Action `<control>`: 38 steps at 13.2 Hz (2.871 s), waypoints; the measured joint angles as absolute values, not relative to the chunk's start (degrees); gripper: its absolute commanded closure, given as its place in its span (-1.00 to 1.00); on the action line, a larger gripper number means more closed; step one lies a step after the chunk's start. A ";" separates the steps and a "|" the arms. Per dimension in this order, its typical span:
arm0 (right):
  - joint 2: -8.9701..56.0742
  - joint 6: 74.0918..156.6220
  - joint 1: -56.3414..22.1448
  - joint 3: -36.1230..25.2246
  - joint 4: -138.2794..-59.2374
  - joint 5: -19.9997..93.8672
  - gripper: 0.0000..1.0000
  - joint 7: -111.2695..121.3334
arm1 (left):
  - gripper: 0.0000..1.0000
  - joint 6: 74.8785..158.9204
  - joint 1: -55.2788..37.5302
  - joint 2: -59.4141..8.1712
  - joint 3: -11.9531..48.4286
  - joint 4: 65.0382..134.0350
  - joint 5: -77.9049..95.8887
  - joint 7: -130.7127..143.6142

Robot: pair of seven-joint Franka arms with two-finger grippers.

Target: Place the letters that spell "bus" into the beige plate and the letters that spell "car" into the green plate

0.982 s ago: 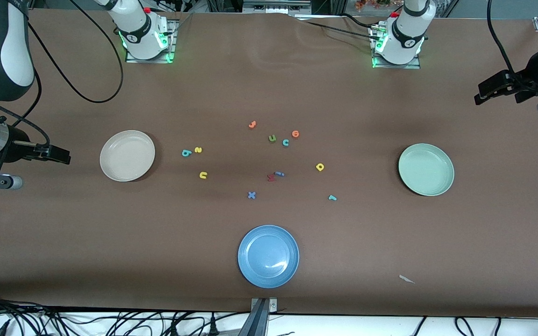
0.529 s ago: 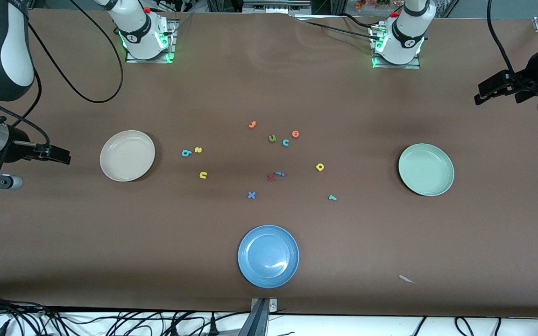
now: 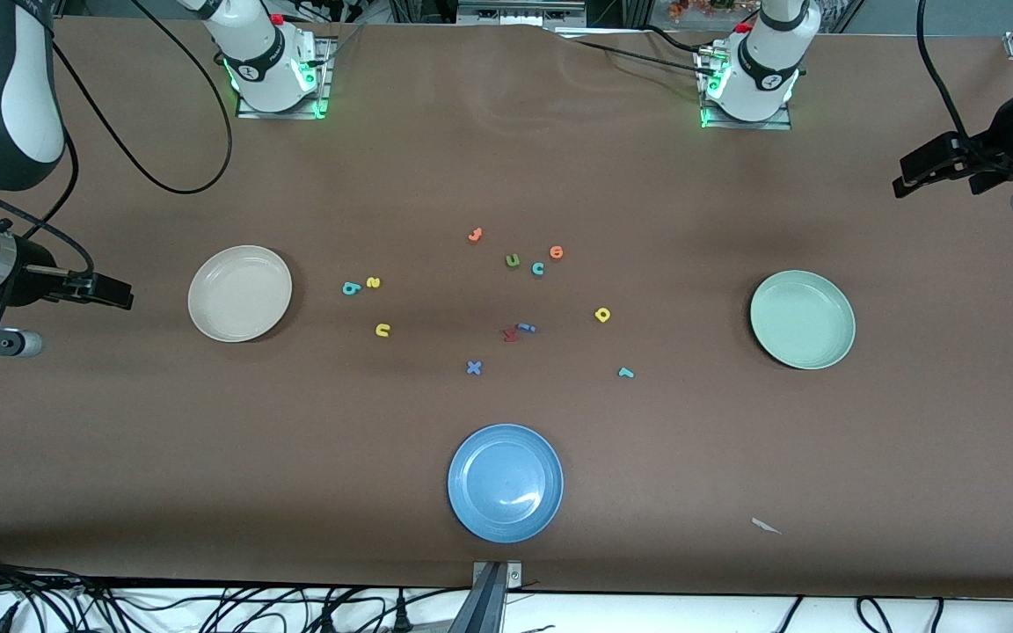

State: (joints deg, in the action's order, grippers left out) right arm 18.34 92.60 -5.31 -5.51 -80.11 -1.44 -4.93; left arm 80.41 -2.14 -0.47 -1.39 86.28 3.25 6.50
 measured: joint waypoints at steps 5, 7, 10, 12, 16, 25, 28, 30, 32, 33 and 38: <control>18.34 92.60 -5.31 -5.51 -80.11 -1.44 -0.99 -4.94 | -1.00 79.80 -2.12 -0.47 -1.39 86.30 3.25 6.50; 18.34 92.60 -5.31 -5.51 -80.12 -1.44 -0.99 -4.94 | -1.00 77.39 -1.68 -0.47 -1.42 86.46 3.25 6.50; 18.34 92.60 -5.31 -5.51 -80.12 -1.44 -0.99 -4.94 | -1.00 76.71 -1.02 -0.54 -1.55 86.64 2.43 6.50; 18.34 92.60 -5.31 -5.51 -80.12 -1.44 -0.99 -4.95 | -1.00 76.56 -1.03 -0.60 -1.42 86.78 1.98 6.50; 18.34 92.60 -5.31 -5.51 -80.13 -1.44 -0.99 -4.96 | -1.00 76.52 -1.03 -0.75 -0.41 87.08 -1.18 4.45; 18.34 92.60 -5.31 -5.51 -80.13 -1.44 -0.99 -4.97 | -1.00 76.49 -1.03 -0.83 -0.16 87.09 -1.33 3.84; 18.34 92.60 -5.33 -5.50 -80.13 -1.42 -0.99 -5.44 | -1.00 76.49 -1.03 -0.83 -0.16 87.09 -1.33 3.84; 18.34 92.60 -5.46 -5.22 -80.13 -1.36 -0.99 -8.74 | -1.00 76.49 -1.03 -0.83 -0.16 87.09 -1.33 3.84; 18.34 92.59 -5.82 -3.79 -80.15 -1.33 -0.99 -12.75 | -1.00 76.49 -1.03 -0.83 -0.08 87.09 -1.33 3.84; 18.34 92.54 -6.10 -2.72 -80.24 -1.33 -0.99 -14.96 | -1.00 76.49 -1.03 -0.83 0.20 87.09 -1.32 3.78; 19.60 92.48 -10.56 -0.37 -81.94 -1.32 -0.99 -26.43 | -1.00 76.61 -1.19 -0.84 5.32 87.09 -0.98 3.64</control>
